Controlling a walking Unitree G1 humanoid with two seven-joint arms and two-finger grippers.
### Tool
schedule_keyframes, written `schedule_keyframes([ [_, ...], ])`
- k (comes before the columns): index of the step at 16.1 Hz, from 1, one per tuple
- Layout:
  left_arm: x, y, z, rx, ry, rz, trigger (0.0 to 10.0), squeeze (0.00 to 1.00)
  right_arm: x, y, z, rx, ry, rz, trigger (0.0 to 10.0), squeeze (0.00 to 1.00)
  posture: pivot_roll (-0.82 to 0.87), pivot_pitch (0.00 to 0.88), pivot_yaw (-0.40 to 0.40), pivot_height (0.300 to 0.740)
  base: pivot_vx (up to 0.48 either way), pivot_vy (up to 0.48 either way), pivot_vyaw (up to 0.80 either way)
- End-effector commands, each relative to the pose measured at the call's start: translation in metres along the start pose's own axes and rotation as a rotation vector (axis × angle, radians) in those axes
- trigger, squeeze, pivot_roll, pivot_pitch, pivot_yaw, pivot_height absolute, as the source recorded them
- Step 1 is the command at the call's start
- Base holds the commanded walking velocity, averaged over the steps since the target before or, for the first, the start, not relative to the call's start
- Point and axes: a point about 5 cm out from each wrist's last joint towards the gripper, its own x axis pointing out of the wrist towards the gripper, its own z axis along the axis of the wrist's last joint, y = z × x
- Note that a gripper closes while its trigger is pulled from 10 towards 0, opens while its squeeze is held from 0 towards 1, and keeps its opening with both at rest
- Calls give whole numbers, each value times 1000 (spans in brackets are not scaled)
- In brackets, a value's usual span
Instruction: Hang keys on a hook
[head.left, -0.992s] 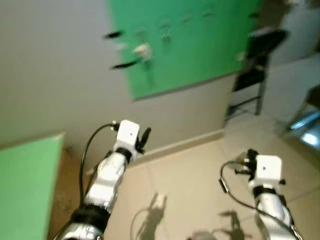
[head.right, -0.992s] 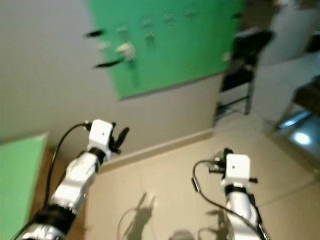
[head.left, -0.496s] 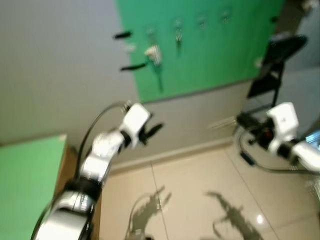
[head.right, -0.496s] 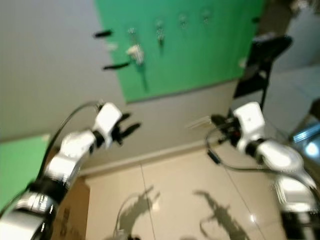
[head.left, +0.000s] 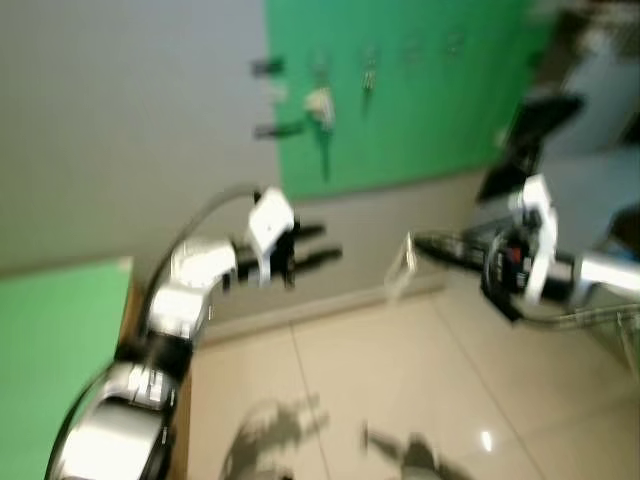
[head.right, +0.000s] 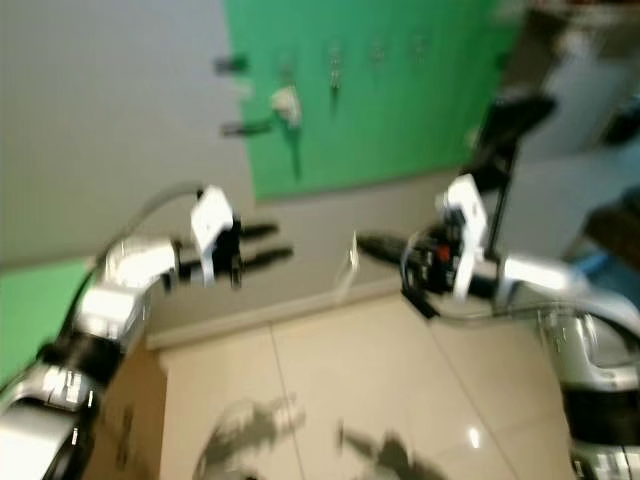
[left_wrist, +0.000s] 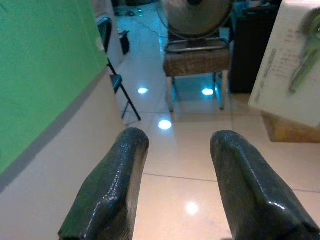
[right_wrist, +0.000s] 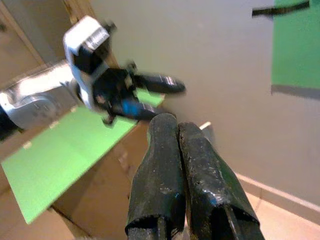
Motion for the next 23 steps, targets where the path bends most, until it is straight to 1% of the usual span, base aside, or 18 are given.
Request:
schedule_keyframes([
  [1,3,3,0,31,-10,106,10000,0,1,-5,4,-20,-9,-53,10000,0,-194,0,33,728,0,0,0],
  [2,5,9,-10,-45,27,229,10000,0,2,-15,2,-17,-11,-160,10000,0,-193,0,31,728,0,0,0],
  [3,5,10,-14,-70,39,297,10000,0,2,-24,0,-39,-16,-265,10000,0,-191,0,28,728,0,0,0],
  [4,5,11,-21,-168,8,427,10000,0,0,-47,-10,-77,-9,-541,10000,0,-189,0,28,728,0,0,0],
  [5,5,5,-25,-254,-45,483,10000,0,-5,-59,-20,-95,-26,-746,10000,0,-187,0,33,728,0,0,0],
  [6,5,-4,-32,-290,-59,519,10000,0,-7,-62,-35,-69,-45,-858,10000,0,-186,0,36,728,0,-424,0],
  [7,8,-16,-37,-279,-51,522,10000,0,-7,-59,-48,-123,-27,-919,10000,0,-185,0,38,728,0,-416,0],
  [8,9,-22,-46,-296,-33,612,10000,0,-12,-60,-63,-84,-68,-1056,10000,0,-191,0,47,728,266,-398,0],
  [9,10,-21,-48,-278,-18,681,10000,0,-14,-61,-69,-108,-69,-1131,10000,0,-190,0,46,728,266,-398,0],
  [10,11,-21,-48,-254,-3,732,10000,0,-15,-60,-73,-182,-53,-1179,10000,0,-190,0,50,728,266,-398,0],
  [11,13,-21,-46,-216,4,784,10000,0,-13,-59,-79,-201,-78,-1221,10000,0,-195,0,56,728,266,-394,0],
  [12,13,-19,-43,-177,6,819,10000,0,-14,-58,-81,-224,-122,-1257,10000,0,-195,0,56,728,0,-420,0],
  [13,11,-14,-39,-140,4,855,10000,0,-15,-55,-80,-299,-172,-1306,10000,0,-196,0,56,728,0,-420,0],
  [14,4,-8,-39,-125,12,905,10000,0,-15,-50,-83,-412,-211,-1331,10000,0,-199,0,61,728,0,-420,0],
  [16,2,-4,-41,-112,29,943,10000,0,-14,-49,-95,-436,-212,-1346,10000,0,-198,0,63,728,0,-422,0],
  [18,2,1,-39,-107,24,965,10000,0,-12,-50,-101,-404,-225,-1350,10000,0,-198,0,64,728,0,-420,0],
  [21,2,2,-39,-100,33,991,10000,0,-7,-51,-107,-366,-202,-1286,10000,0,-195,0,62,728,0,-424,0],
  [23,0,3,-42,-110,43,1011,10000,0,-2,-52,-108,-350,-201,-1255,10000,0,-191,0,60,728,0,-442,0],
])
